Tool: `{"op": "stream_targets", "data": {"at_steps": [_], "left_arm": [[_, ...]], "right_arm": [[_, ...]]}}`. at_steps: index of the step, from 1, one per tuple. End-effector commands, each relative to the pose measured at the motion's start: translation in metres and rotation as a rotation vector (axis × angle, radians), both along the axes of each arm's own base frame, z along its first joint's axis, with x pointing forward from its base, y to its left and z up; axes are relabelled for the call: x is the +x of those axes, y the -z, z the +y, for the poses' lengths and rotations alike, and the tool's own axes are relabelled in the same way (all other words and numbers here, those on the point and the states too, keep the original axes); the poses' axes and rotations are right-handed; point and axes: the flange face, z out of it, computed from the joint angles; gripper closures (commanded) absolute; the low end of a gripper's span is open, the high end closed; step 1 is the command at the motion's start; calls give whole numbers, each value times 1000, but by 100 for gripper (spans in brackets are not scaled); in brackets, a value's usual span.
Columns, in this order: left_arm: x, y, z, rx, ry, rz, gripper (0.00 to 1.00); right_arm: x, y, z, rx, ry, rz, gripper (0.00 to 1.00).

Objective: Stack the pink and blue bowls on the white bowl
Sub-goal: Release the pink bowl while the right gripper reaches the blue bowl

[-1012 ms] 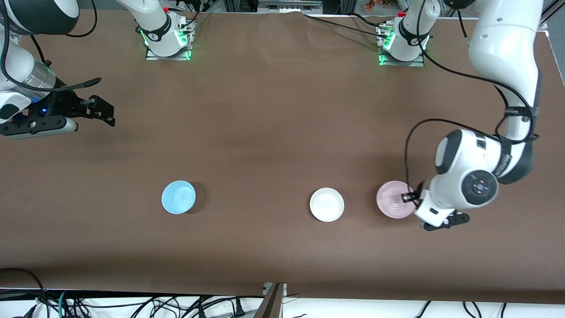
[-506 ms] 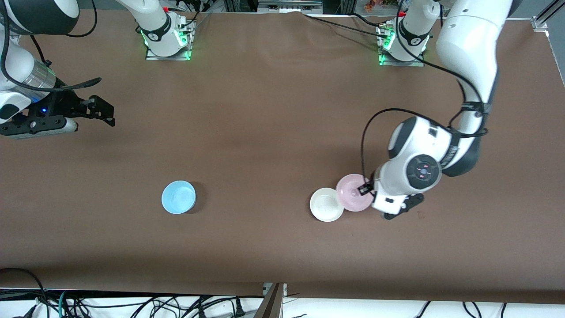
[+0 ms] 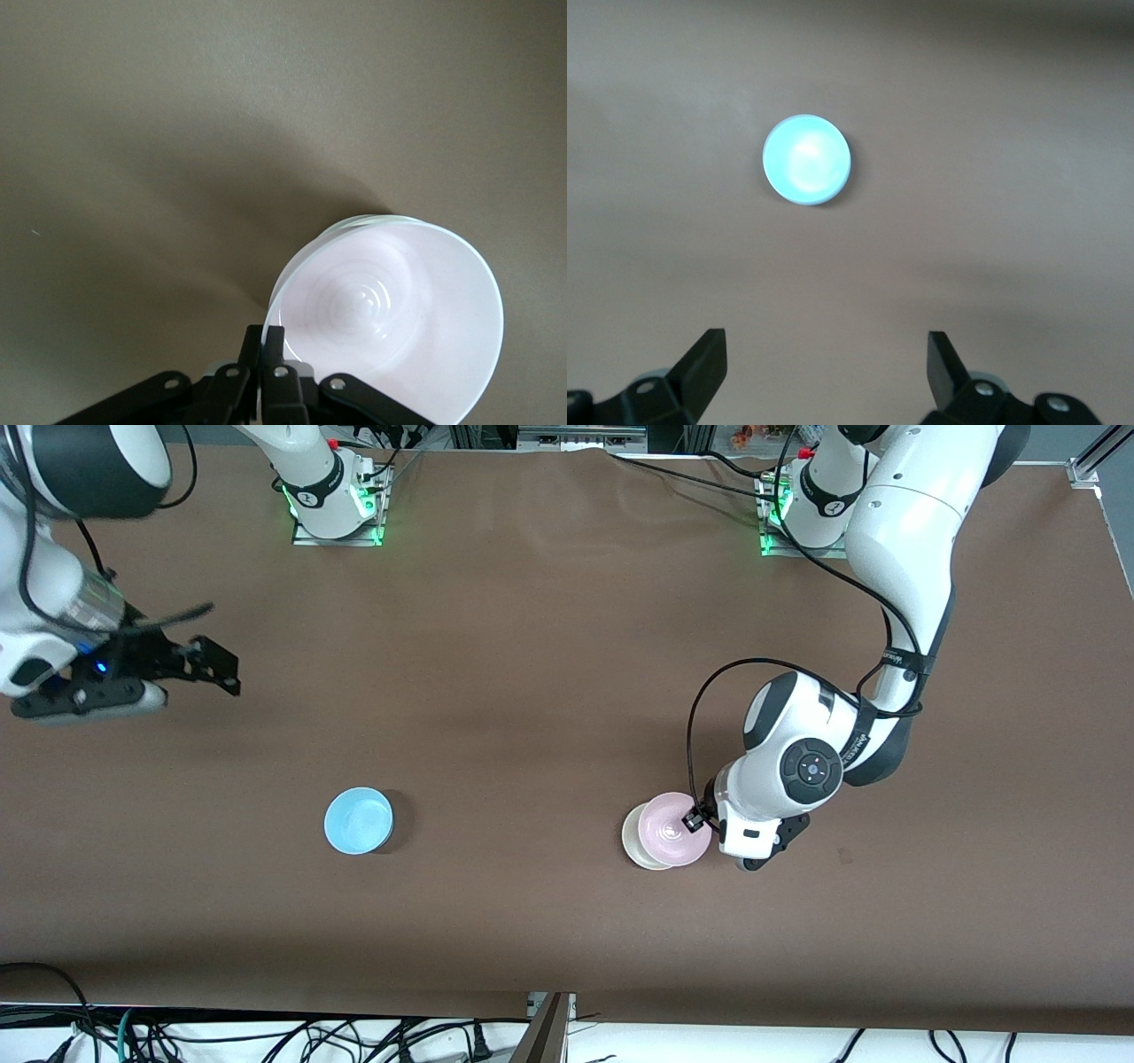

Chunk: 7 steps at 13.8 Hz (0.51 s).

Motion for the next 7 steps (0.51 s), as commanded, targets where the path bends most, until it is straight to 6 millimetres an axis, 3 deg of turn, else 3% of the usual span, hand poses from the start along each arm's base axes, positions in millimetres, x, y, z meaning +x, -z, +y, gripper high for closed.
{"op": "stream_targets", "data": {"at_steps": [1,2,4,7], "left_arm": [[0,1,-10,-13,-31,-3,100],[0,1,-16,-14,-36,-5,100],[0,4,-26,-15,-45,-7,100],[2,9,-24,-11,-47,-4,100]], "right_arm": [[52,69,23,39,-3,-41,0],[66,107,26,33,-11,-40,0],[82,150,46,24,-60,-93,0],[89,217,60,8,-77,-80,0]]}}
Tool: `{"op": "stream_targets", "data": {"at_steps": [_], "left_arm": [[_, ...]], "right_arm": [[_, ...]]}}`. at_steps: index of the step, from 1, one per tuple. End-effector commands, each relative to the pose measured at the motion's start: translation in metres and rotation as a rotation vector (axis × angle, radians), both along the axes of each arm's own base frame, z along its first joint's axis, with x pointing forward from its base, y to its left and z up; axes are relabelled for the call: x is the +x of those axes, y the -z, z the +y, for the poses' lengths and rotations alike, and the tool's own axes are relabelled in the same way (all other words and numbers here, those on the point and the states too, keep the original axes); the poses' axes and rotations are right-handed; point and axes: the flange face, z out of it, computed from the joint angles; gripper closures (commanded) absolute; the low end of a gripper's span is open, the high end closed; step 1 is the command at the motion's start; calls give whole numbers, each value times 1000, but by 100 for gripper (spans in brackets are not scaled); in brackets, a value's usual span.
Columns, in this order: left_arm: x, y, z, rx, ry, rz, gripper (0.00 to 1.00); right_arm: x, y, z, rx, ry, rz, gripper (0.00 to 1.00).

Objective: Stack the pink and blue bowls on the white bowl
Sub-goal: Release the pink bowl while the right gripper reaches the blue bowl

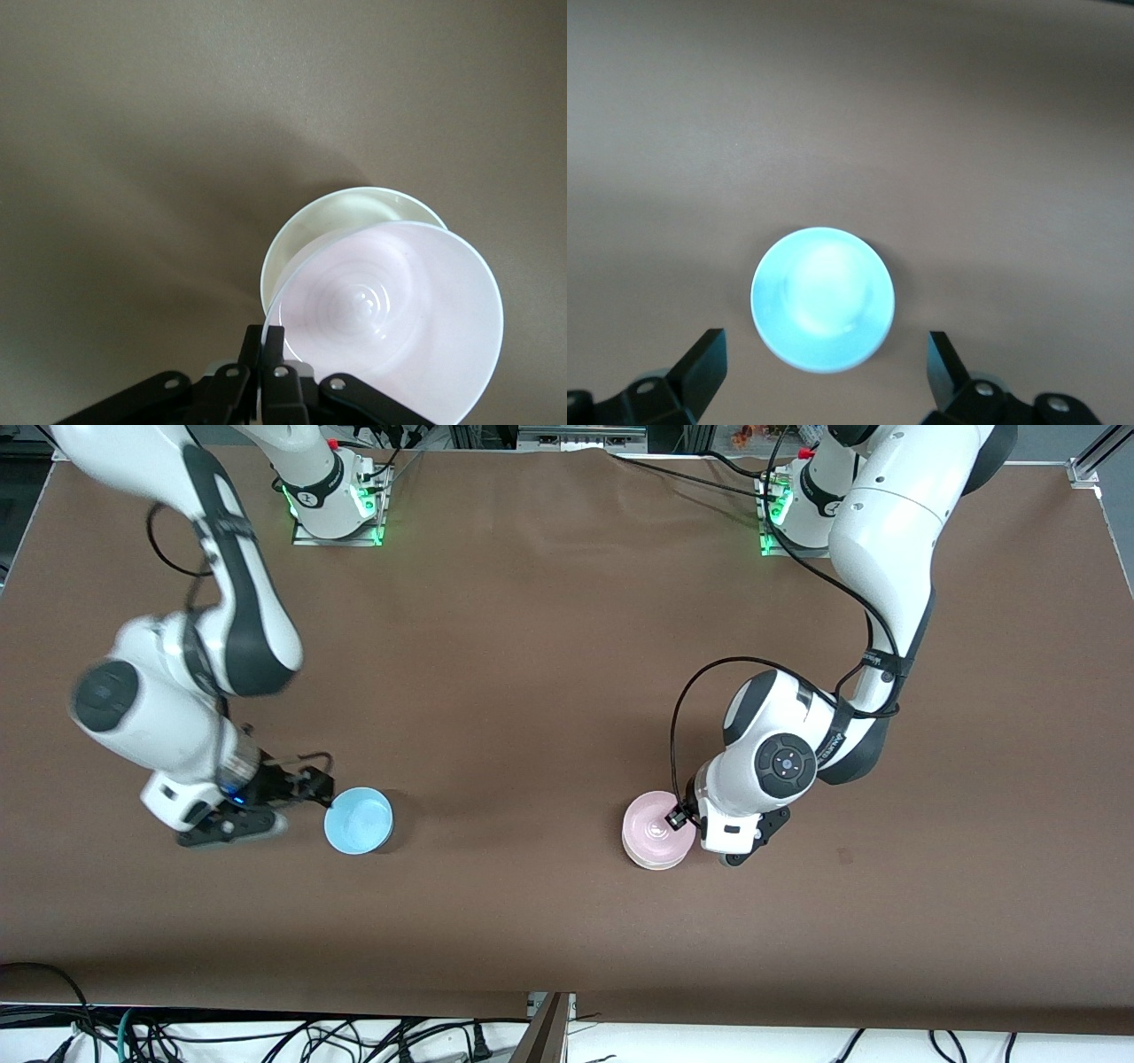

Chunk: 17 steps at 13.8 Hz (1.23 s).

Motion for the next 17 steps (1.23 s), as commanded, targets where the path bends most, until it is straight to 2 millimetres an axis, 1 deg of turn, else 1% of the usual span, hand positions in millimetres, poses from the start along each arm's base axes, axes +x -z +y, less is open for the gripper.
{"op": "stream_targets", "data": {"at_steps": [1,2,4,5,6,7,8,9,10,11,12,13,14,16,17], "left_arm": [[8,5,-1,-11,-23,-10,100],[10,7,-3,-20,-26,-29,100],[10,17,-4,-20,-26,-27,100],[11,17,-4,-22,-28,-36,100],[12,20,-5,-26,-30,-39,100],[13,22,-3,-26,-29,-42,100],[15,25,-1,-28,-28,-42,100],[20,21,1,-32,-35,-52,92],[21,22,4,-34,-40,-49,71],[21,22,4,-34,-40,-49,58],[22,22,6,-33,-42,-49,53],[23,22,8,-33,-45,-51,50],[25,22,13,-33,-51,-50,46],[29,21,21,-34,-60,-50,46],[30,20,24,-33,-62,-54,46]], "right_arm": [[10,54,8,-3,-19,21,0],[10,62,6,-6,-27,14,0],[11,69,2,-10,-31,17,0],[12,79,-5,-16,-26,28,0],[17,89,-8,-21,-31,29,0],[23,96,-16,-23,-35,22,0],[25,106,-21,-22,-27,29,0],[25,113,-26,-20,-16,39,0],[25,114,-27,-14,-8,41,0],[24,116,-28,-10,-2,48,0],[22,118,-27,-8,2,59,2],[20,121,-27,-9,2,68,7],[19,121,-27,-10,0,77,17],[16,122,-27,-11,-2,105,44],[16,122,-28,-10,2,110,54]]}}
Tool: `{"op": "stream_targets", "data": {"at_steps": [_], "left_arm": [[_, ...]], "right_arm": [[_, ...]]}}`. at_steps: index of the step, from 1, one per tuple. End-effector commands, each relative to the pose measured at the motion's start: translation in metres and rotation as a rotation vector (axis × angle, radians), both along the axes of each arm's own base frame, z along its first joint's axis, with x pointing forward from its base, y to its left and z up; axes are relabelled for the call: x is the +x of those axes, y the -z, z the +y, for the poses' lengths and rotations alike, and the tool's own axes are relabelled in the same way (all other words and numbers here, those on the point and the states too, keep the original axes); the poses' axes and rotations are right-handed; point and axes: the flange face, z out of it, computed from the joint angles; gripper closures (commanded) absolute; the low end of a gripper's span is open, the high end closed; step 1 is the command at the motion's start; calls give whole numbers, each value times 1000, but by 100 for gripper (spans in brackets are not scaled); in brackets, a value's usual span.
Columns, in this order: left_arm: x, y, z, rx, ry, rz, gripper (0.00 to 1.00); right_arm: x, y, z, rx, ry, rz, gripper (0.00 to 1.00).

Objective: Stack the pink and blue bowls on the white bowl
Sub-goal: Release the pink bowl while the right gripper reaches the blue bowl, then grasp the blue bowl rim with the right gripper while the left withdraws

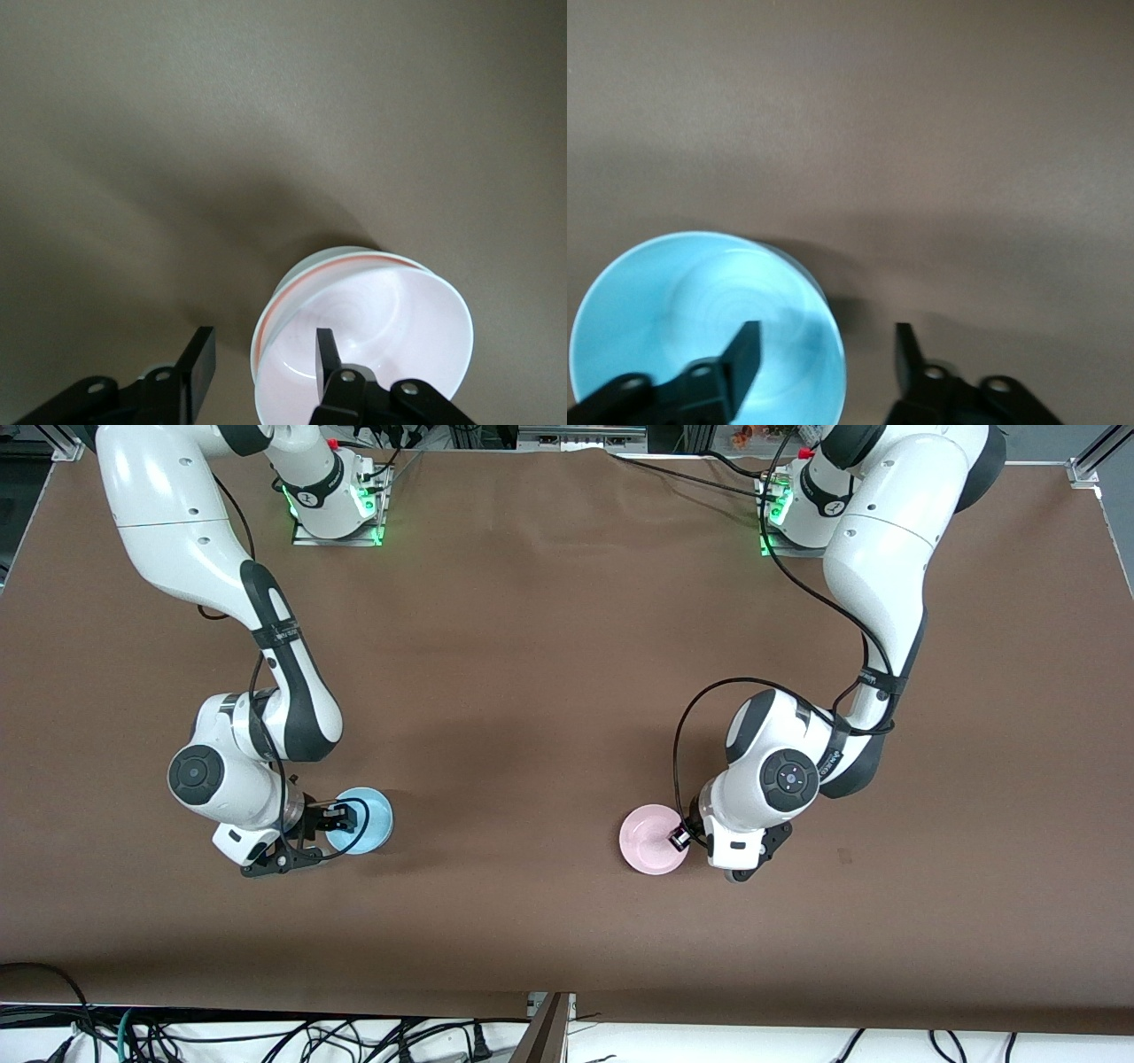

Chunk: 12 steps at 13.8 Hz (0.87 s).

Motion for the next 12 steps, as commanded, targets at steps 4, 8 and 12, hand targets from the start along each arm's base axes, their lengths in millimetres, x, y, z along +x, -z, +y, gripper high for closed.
{"op": "stream_targets", "data": {"at_steps": [4,8,12], "left_arm": [[14,-1,25,-17,33,-13,46],[13,18,23,1,39,-5,46],[14,19,25,-1,38,-9,46]], "right_arm": [[1,-5,3,22,0,32,89],[1,-17,14,90,54,66,100],[8,-47,44,104,141,92,100]]}}
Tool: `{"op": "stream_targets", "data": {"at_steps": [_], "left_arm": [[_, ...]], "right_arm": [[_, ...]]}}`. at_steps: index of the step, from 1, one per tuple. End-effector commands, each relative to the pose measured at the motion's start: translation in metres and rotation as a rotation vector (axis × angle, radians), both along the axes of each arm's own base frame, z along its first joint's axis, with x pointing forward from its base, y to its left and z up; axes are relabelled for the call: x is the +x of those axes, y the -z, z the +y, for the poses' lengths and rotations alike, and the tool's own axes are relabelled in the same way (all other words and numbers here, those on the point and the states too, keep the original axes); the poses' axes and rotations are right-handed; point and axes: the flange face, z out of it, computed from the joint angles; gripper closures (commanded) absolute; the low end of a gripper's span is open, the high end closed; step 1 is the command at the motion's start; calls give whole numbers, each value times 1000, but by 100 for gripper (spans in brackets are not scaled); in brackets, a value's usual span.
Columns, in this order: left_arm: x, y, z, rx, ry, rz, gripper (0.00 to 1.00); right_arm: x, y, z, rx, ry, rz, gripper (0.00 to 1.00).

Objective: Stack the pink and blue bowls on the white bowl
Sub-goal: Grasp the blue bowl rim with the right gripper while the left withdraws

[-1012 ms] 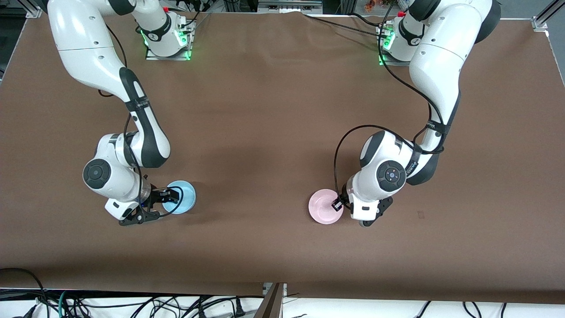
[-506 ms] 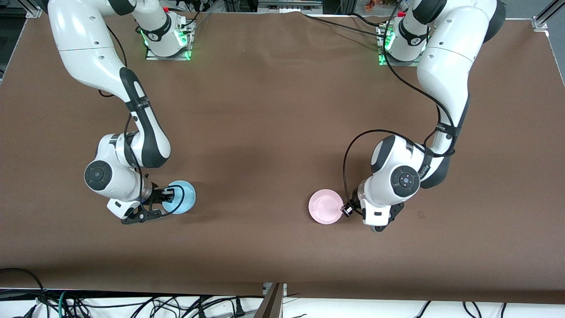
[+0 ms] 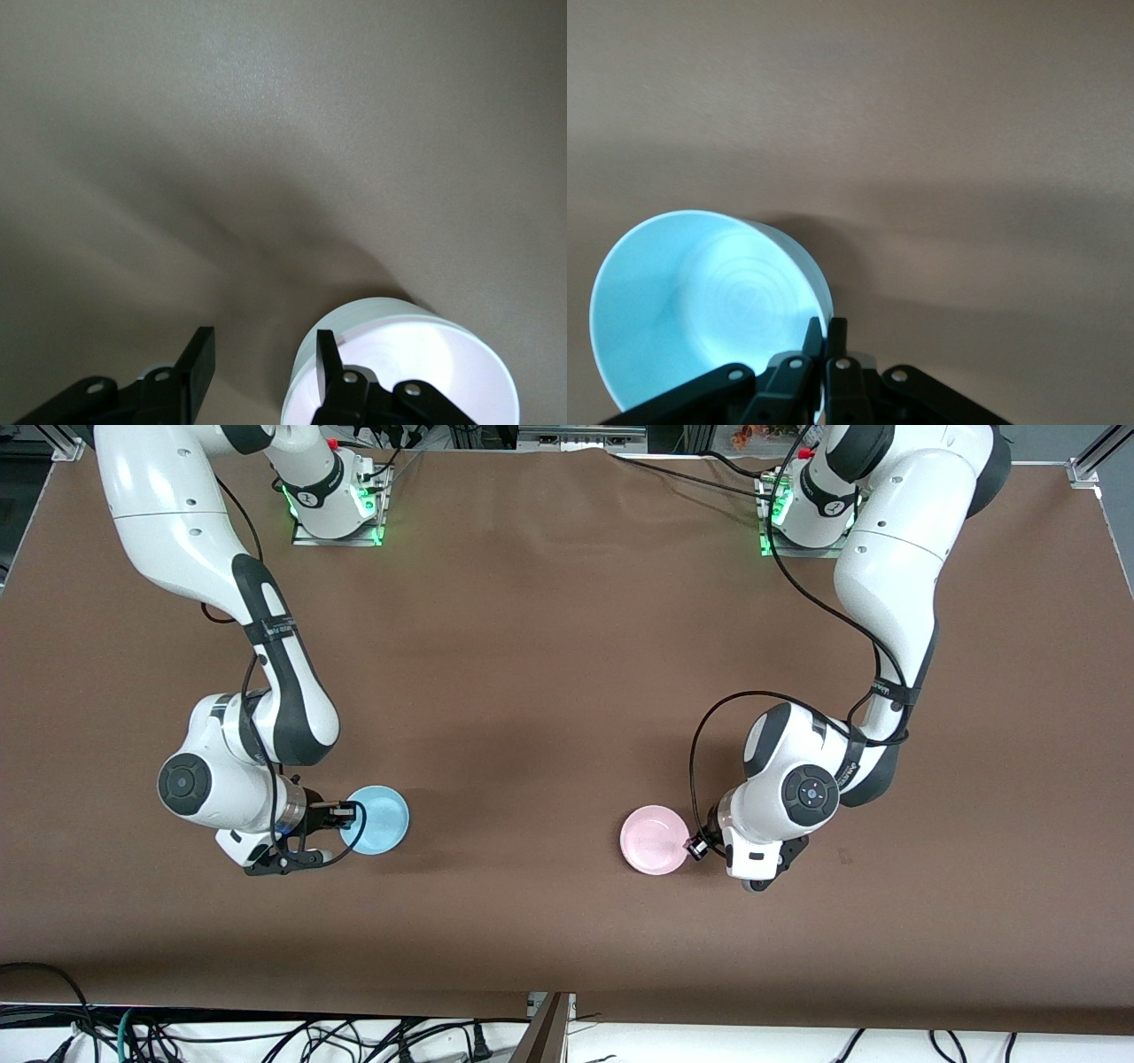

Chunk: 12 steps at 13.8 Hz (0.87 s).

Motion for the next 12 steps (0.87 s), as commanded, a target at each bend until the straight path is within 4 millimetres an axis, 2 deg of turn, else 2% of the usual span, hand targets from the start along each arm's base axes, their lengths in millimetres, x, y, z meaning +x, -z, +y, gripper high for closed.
{"op": "stream_targets", "data": {"at_steps": [1,4,7,9,10,11,12], "left_arm": [[7,-1,7,-4,24,-15,46],[15,-26,49,-11,59,28,45],[29,-105,100,-16,261,78,42],[26,-149,124,-13,384,125,40],[22,-178,142,-17,454,114,40],[18,-205,167,-21,520,94,37],[11,-240,190,-21,591,57,33]], "right_arm": [[0,-22,39,27,64,19,100],[-5,-42,97,63,188,21,100],[-12,-63,151,105,304,15,100],[-17,-67,188,132,379,-3,100],[-21,-66,210,147,413,-15,100],[-25,-63,233,166,452,-27,100],[-29,-64,261,197,497,-42,100]]}}
